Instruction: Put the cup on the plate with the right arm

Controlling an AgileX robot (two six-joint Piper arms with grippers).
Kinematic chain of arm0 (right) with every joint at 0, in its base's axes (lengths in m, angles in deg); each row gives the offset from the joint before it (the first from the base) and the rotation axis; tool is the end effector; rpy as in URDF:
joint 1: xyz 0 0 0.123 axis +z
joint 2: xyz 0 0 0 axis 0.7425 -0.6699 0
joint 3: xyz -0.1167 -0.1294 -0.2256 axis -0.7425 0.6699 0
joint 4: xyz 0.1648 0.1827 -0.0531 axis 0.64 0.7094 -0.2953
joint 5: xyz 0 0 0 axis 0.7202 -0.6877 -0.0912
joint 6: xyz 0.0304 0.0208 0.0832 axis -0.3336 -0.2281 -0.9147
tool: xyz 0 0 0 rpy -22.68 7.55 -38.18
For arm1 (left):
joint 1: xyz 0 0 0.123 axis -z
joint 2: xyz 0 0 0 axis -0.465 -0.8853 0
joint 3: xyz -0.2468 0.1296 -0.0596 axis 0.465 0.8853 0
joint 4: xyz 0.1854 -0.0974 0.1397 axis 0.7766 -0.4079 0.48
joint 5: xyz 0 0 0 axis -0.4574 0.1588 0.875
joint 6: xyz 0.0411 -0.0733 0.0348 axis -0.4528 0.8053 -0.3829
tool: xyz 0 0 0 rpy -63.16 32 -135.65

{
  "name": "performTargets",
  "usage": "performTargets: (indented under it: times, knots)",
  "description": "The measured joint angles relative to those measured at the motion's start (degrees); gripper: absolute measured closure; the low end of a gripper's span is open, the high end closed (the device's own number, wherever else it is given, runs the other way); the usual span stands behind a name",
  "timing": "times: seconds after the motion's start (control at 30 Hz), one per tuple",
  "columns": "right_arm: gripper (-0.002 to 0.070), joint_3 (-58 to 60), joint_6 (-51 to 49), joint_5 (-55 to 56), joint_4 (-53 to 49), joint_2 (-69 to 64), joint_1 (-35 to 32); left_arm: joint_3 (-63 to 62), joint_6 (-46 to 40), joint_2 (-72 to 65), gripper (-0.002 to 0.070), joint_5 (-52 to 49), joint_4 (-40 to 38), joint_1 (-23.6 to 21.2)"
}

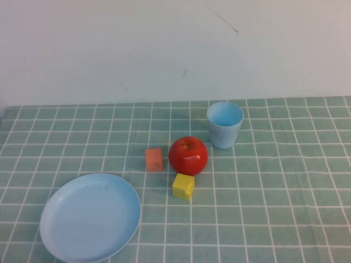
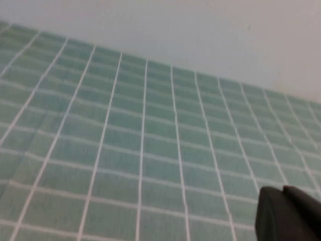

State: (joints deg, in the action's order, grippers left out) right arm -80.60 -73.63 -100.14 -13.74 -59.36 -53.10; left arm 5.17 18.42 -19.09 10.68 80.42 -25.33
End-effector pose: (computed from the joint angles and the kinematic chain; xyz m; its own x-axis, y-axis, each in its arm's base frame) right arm 0.0540 -0.0086 0.1787 -0.2364 -0.2949 -0.9258 0.0571 0.9470 -0.3163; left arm 0.0530 -0.0052 0.1755 -0.2666 -0.1154 -0.9569 0.0389 0.9907 -0.1304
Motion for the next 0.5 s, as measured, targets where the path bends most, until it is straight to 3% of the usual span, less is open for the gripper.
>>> performTargets:
  times: [0.13, 0.5]
  knots:
    - [0.0678, 0.00, 0.15, -4.32, -0.22, 0.00, 0.00, 0.00, 0.00, 0.00, 0.0678, 0.00, 0.00, 0.00]
    - [0.0678, 0.00, 0.40, -3.43, -0.35, 0.00, 0.00, 0.00, 0.00, 0.00, 0.0678, 0.00, 0.00, 0.00]
